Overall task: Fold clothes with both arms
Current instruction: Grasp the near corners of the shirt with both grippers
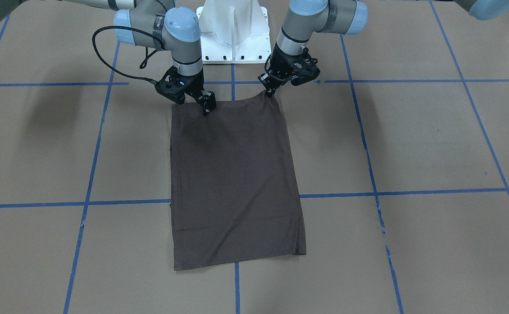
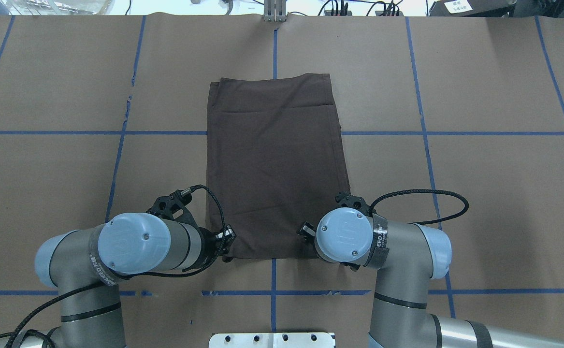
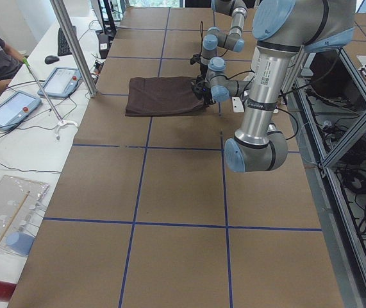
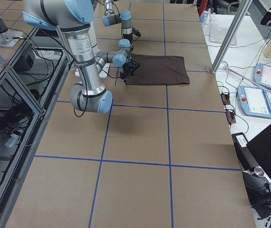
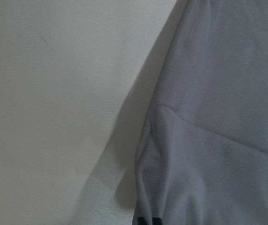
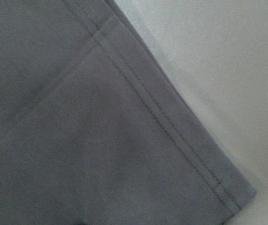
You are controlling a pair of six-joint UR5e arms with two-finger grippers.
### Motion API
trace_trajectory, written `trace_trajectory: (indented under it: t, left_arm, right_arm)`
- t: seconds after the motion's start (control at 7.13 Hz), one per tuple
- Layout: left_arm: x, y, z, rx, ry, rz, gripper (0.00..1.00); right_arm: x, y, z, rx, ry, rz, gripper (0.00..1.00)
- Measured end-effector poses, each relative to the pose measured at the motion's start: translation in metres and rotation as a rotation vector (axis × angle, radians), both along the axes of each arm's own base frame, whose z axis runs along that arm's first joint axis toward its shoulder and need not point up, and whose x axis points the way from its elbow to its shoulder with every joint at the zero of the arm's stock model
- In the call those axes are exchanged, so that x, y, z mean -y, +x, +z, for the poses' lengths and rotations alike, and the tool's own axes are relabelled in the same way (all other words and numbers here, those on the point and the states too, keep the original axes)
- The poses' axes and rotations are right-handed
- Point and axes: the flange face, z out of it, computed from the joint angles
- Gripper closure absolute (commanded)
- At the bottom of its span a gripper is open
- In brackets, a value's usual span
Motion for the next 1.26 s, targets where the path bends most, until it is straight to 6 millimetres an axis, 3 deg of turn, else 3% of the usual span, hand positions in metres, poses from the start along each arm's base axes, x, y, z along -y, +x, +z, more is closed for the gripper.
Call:
trace_trajectory:
  t: [0.42, 0.7, 1.26]
  left_arm:
    - [0.0, 0.0, -0.0003, 0.0, 0.0, 0.0, 1.0]
    - [0.0, 0.0002, -0.0006, -0.001, 0.0, 0.0, 1.0]
    - [0.0001, 0.0005, -0.0003, 0.0, 0.0, 0.001, 1.0]
  right_arm:
    - [0.0, 0.0005, -0.0025, 0.005, -0.008, 0.01, 0.78]
    - [-0.0004, 0.0007, -0.0044, 0.007, -0.012, 0.011, 0.92]
    - [0.004, 0.0025, -0.005, 0.001, -0.014, 0.018, 0.98]
